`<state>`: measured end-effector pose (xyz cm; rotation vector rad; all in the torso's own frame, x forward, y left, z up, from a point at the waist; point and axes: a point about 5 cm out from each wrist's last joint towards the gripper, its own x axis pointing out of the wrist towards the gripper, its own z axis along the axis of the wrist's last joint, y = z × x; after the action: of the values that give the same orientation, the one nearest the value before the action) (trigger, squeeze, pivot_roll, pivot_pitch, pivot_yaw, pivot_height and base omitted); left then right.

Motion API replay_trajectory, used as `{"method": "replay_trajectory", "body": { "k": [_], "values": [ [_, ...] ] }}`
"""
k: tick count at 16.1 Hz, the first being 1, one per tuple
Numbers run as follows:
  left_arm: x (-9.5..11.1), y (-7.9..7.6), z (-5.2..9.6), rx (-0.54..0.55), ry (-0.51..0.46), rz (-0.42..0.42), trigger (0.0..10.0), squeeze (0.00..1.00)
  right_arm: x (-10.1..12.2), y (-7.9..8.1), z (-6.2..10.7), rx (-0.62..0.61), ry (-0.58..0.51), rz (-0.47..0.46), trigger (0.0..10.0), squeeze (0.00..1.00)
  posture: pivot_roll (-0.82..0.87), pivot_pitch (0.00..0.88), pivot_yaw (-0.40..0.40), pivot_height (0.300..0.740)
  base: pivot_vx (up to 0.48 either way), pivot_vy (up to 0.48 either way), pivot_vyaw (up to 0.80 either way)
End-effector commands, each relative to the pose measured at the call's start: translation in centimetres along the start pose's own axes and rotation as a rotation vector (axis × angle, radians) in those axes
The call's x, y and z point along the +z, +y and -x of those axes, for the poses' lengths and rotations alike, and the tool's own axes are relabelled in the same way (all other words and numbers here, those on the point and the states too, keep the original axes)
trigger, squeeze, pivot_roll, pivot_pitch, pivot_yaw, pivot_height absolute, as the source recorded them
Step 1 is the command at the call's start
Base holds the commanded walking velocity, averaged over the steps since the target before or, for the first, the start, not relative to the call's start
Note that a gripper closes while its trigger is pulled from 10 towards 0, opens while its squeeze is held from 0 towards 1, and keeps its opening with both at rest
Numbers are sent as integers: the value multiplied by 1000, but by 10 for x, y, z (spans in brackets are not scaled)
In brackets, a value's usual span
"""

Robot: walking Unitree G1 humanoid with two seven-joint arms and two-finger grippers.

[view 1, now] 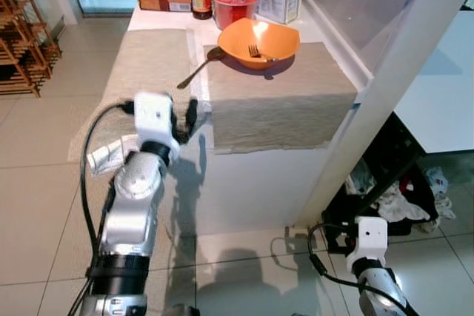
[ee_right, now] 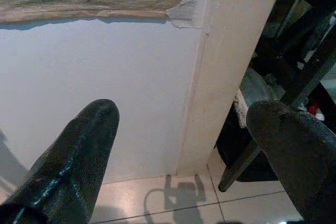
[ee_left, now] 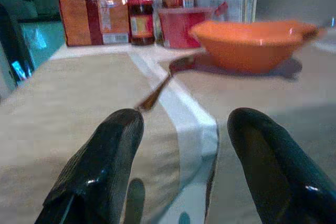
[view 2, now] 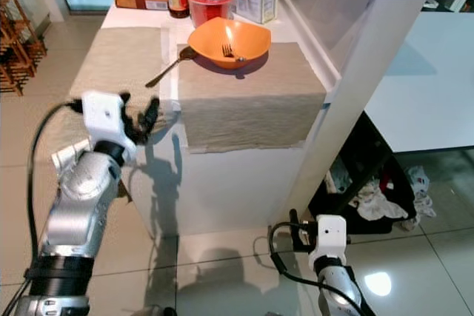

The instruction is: Setting the table

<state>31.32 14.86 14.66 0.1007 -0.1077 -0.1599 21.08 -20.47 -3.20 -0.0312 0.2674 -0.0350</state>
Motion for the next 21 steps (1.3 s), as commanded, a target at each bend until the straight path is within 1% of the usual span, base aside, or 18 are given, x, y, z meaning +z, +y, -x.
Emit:
{"method": "replay_trajectory", "body": {
  "k": [1, 3, 5, 6, 7, 11, 12, 14, 15, 16, 17, 19, 21],
  "values": [
    [-5, -7, 1, -25, -14, -47, 10000, 0, 2, -3, 0, -4, -11, 17, 10000, 0, -49, 0, -7, 740, 0, 0, 0],
    [-18, -10, 4, -38, -11, -52, 10000, 0, 4, -1, -1, 13, -36, -9, 10000, 0, -50, 0, -4, 740, 0, 0, 0],
    [-27, -10, 10, -40, 4, -77, 10000, 0, 6, 0, -1, 32, -47, 10, 10000, 0, -51, 0, -3, 740, 0, 0, 0],
    [-35, -11, 15, -52, 34, -82, 10000, 0, 6, 1, -1, 24, -53, 9, 10000, 0, -51, 0, 2, 740, 0, 0, 0],
    [-37, -12, 16, -52, 42, -77, 10000, 0, 7, 1, -1, 23, -57, 10, 10000, 0, -53, 0, 3, 740, 0, 0, 0],
    [-40, -13, 13, -65, 35, -93, 10000, 0, 9, 0, -1, 22, -81, 0, 10000, 0, -53, 0, 0, 740, 0, 0, 0],
    [-42, -13, 12, -63, 48, -91, 10000, 0, 8, -1, -1, 11, -75, -9, 10000, 0, -54, 0, 0, 740, 0, 0, 0],
    [-43, -13, 8, -61, 66, -71, 10000, 0, 3, -3, -1, -23, -26, -44, 10000, 0, -57, 0, 2, 740, 0, 0, 0],
    [-43, -12, 3, -55, 85, -47, 10000, 0, -2, -4, 0, -46, 25, -61, 10000, 0, -59, 0, 4, 740, 0, 0, 0],
    [-44, -12, 1, -50, 96, -31, 10000, 0, 96, 1, -57, -38, -273, -30, 10000, 0, -59, 0, 4, 740, 0, 0, 0],
    [-44, -11, -1, -49, 107, -17, 10000, 0, 165, 3, -88, -51, -367, -58, 10000, 0, -59, 0, 4, 740, 0, 0, 0],
    [-43, -10, -3, -39, 113, -2, 10000, 0, 178, -2, -102, -75, -329, -55, 10000, 0, -53, 0, 1, 740, 0, 0, 0],
    [-42, -10, -4, -37, 111, 0, 10000, 0, 181, -5, -107, -90, -299, -60, 10000, 0, -44, 0, -4, 740, 0, 0, 0]
  ]
}}
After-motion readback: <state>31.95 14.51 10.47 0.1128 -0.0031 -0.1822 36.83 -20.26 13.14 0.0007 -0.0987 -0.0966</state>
